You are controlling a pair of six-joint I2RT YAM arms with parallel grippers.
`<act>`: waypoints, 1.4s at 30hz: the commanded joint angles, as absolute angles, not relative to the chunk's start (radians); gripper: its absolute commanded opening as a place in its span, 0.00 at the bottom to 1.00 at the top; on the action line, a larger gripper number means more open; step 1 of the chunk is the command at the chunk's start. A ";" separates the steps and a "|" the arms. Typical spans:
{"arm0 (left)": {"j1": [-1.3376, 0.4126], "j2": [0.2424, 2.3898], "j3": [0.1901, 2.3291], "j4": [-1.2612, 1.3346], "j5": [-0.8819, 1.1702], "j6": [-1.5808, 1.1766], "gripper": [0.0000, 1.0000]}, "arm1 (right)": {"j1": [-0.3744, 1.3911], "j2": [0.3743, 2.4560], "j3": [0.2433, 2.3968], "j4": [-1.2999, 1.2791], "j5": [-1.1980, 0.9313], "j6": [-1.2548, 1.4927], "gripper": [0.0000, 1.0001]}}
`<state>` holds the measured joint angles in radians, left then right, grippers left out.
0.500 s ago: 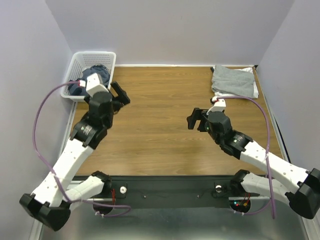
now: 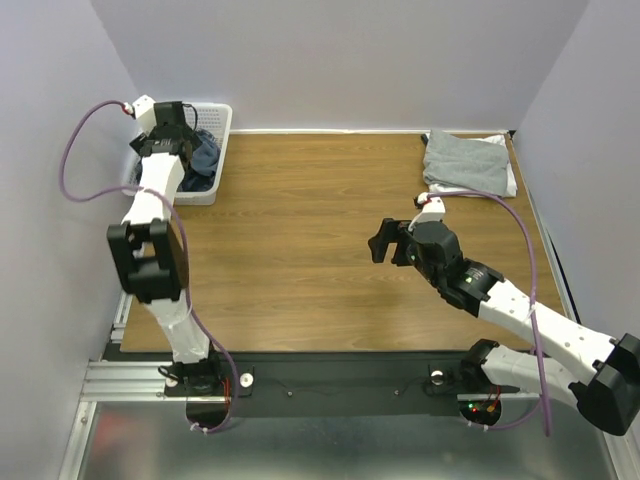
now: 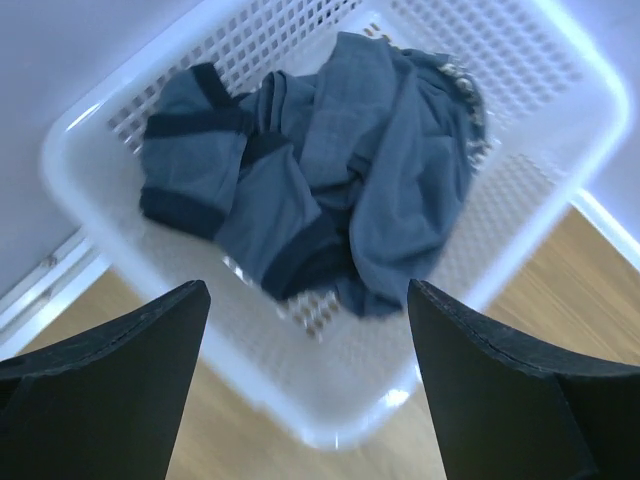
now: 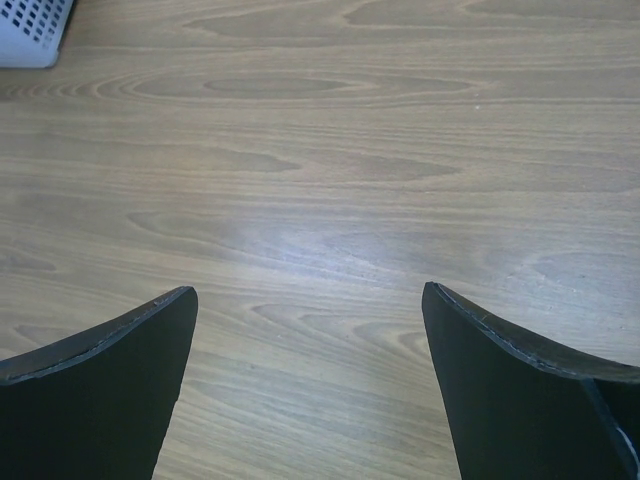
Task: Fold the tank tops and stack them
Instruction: Grab the tank top from the pile
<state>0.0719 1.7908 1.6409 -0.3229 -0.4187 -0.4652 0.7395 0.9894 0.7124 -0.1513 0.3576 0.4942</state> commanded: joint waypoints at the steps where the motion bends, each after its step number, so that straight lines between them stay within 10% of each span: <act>1: 0.097 1.980 1.814 -0.376 -0.417 -0.416 0.91 | 0.738 0.980 0.761 -0.143 0.313 0.499 1.00; 12: 0.114 2.362 2.138 -0.468 -0.442 -0.434 0.86 | 0.738 1.000 0.739 -0.143 0.333 0.486 1.00; 15: 0.115 2.359 2.132 -0.443 -0.431 -0.440 0.68 | 0.738 1.009 0.738 -0.143 0.331 0.486 1.00; 19: 0.117 2.324 2.149 -0.416 -0.403 -0.430 0.01 | 0.738 1.015 0.738 -0.143 0.331 0.489 1.00; 33: 0.026 1.896 2.348 -0.318 -0.344 -0.336 0.00 | 0.738 1.065 0.802 -0.141 0.311 0.474 1.00; 42: -0.366 1.659 2.378 -0.227 -0.534 -0.184 0.00 | 0.738 1.065 0.877 -0.143 0.379 0.448 1.00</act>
